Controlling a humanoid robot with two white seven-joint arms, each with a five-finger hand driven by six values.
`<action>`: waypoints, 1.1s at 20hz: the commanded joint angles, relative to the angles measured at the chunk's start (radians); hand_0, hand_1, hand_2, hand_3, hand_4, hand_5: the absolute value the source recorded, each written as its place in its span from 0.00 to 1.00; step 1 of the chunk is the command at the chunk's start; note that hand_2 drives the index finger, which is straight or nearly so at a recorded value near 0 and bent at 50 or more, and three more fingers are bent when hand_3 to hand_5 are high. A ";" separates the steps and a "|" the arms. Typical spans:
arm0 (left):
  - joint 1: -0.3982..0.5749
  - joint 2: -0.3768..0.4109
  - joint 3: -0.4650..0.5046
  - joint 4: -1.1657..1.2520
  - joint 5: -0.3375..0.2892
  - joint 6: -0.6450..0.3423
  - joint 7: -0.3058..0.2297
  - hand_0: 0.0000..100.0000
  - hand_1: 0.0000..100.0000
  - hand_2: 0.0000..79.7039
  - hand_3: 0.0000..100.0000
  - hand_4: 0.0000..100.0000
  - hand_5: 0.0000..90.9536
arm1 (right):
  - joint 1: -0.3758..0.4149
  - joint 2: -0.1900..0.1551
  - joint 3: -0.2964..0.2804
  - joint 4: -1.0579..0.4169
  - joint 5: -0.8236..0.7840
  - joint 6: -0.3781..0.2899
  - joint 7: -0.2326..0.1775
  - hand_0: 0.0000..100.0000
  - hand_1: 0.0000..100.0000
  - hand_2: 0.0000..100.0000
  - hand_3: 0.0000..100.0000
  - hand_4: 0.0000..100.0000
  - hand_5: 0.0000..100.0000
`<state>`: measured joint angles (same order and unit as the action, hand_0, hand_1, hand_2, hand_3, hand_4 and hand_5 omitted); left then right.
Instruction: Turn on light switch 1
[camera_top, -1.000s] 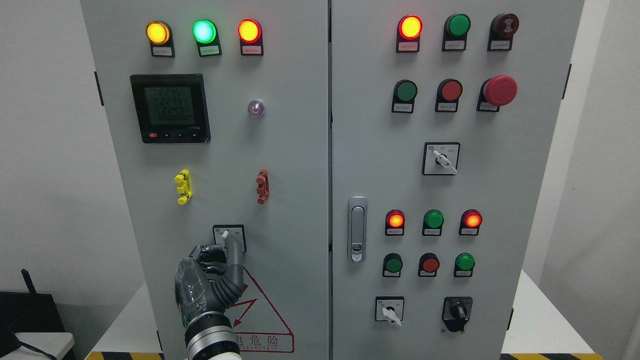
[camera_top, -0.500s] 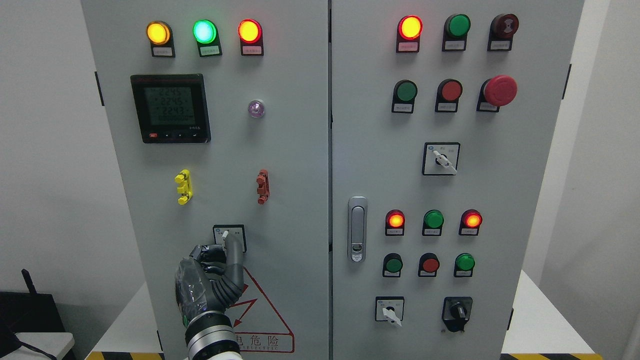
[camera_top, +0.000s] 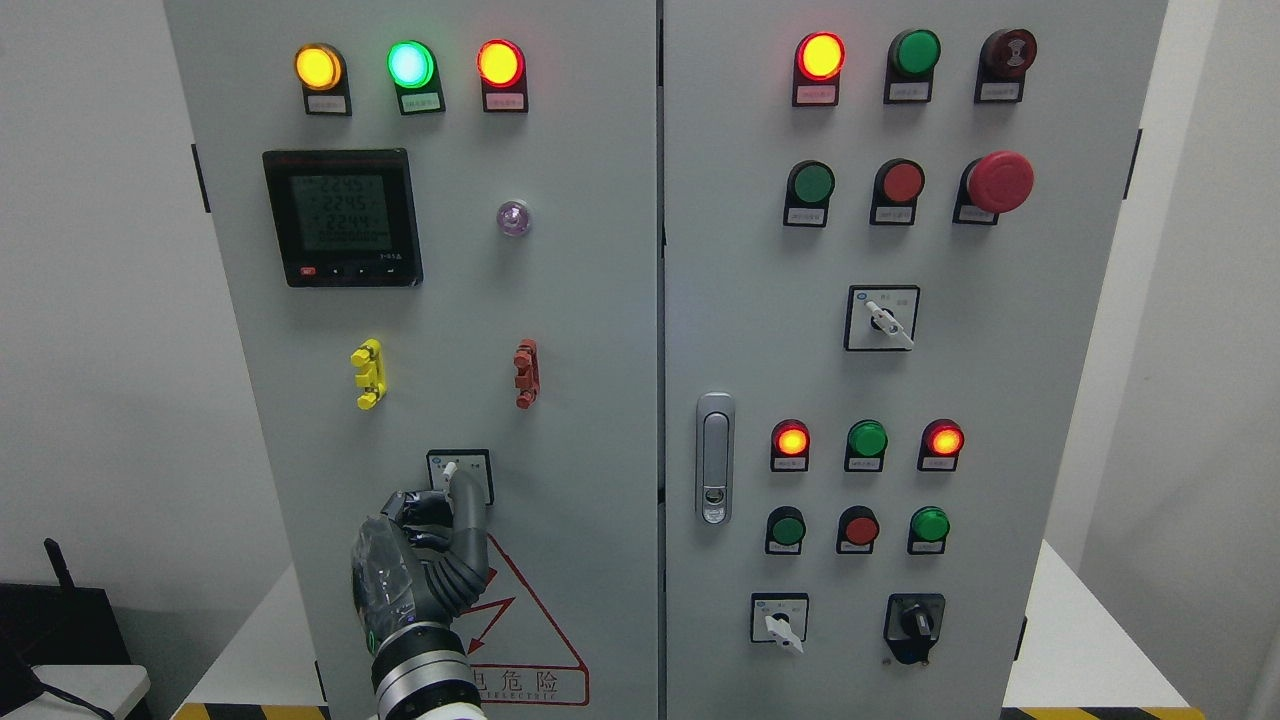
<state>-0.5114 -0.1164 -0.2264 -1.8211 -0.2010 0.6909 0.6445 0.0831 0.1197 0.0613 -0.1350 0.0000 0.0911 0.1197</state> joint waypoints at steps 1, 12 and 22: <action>-0.001 0.000 0.001 0.002 0.000 0.002 0.000 0.56 0.35 0.69 0.67 0.74 0.79 | 0.000 0.000 0.000 0.000 -0.017 -0.001 0.000 0.12 0.39 0.00 0.00 0.00 0.00; -0.001 0.001 0.001 0.002 0.003 0.001 0.000 0.60 0.29 0.71 0.68 0.75 0.79 | 0.000 0.000 0.000 0.000 -0.017 -0.001 0.000 0.12 0.39 0.00 0.00 0.00 0.00; -0.002 0.001 0.001 0.002 0.005 0.001 0.000 0.64 0.20 0.72 0.70 0.76 0.79 | 0.000 0.000 0.000 0.000 -0.018 -0.001 0.000 0.12 0.39 0.00 0.00 0.00 0.00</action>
<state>-0.5126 -0.1155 -0.2262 -1.8194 -0.1976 0.6956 0.6371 0.0831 0.1197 0.0614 -0.1350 0.0000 0.0911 0.1197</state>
